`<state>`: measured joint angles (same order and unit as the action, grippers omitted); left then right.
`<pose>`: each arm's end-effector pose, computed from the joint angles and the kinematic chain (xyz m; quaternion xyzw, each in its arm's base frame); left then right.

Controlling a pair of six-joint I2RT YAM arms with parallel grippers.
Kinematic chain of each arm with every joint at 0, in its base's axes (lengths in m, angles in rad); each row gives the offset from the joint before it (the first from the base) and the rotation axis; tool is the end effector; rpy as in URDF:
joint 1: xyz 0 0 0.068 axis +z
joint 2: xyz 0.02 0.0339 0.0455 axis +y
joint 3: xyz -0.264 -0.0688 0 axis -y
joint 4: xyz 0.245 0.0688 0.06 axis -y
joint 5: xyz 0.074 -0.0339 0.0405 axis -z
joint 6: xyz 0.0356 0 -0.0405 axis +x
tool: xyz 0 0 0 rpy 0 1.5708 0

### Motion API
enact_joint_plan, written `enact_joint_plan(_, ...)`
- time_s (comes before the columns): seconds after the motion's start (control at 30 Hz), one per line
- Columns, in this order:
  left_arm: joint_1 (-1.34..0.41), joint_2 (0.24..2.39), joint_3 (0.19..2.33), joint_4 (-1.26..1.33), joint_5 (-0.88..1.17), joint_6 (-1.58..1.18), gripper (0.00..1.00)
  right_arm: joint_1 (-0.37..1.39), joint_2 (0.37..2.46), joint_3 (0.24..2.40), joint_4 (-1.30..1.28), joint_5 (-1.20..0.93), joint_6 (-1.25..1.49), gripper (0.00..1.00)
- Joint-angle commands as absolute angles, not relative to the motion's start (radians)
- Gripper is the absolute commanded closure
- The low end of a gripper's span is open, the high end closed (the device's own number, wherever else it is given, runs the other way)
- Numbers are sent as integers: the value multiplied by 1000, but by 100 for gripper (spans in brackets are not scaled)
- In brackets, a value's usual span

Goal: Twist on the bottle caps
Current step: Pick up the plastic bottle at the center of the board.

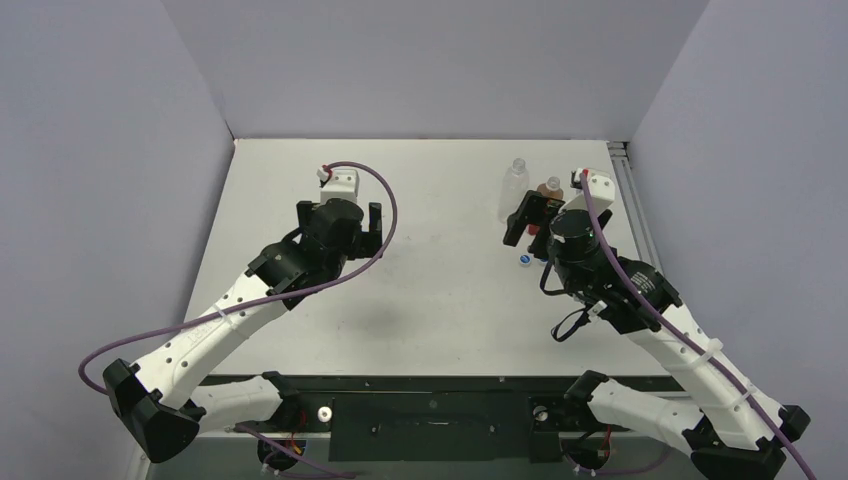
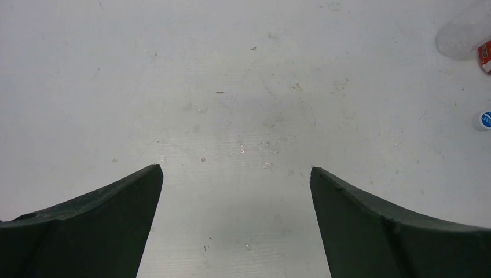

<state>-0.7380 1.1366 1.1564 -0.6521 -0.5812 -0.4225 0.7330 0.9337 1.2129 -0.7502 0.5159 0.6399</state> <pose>0.1880 -0.1446 0.3565 0.0063 0.8643 -0.0238 0.5024 0.1422 0.1044 0.4033 0.0948 0.8297 0.1520 0.5287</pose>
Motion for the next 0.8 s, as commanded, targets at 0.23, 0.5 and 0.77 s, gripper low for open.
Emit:
enact_joint_plan(0.23, -722, 1098, 1141, -604, -548, -375, 3, 736, 949, 1286, -837, 629, 639, 1)
enact_joint_plan(0.5, -716, 1065, 1121, -567, -492, -339, 3, 686, 966, 1314, -925, 683, 642, 1)
enact_joint_plan(0.77, -714, 1048, 1113, -554, -461, -313, 3, 465, 976, 1343, -976, 608, 600, 2)
